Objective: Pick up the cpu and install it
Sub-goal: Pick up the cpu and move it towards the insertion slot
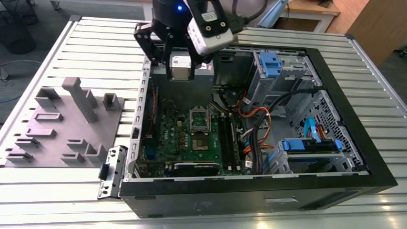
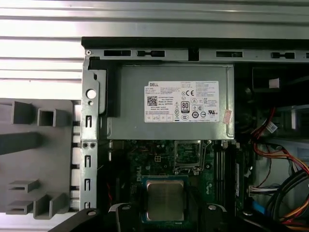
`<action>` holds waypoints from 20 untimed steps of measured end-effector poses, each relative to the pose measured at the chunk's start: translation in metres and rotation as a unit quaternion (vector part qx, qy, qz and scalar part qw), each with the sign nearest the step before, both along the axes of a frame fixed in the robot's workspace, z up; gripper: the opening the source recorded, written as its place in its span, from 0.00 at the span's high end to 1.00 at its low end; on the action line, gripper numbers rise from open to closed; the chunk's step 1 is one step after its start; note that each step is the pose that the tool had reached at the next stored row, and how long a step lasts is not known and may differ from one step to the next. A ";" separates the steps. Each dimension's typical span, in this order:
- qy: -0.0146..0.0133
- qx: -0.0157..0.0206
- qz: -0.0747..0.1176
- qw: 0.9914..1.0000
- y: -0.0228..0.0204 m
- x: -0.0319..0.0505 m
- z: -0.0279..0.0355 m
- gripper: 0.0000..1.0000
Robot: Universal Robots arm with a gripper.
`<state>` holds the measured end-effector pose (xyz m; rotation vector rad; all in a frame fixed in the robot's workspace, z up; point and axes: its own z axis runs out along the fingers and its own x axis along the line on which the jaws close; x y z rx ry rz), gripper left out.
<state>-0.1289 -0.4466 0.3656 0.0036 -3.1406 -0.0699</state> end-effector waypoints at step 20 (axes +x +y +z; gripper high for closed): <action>0.005 0.000 0.000 1.000 -0.0022 0.0222 -0.0315 0.53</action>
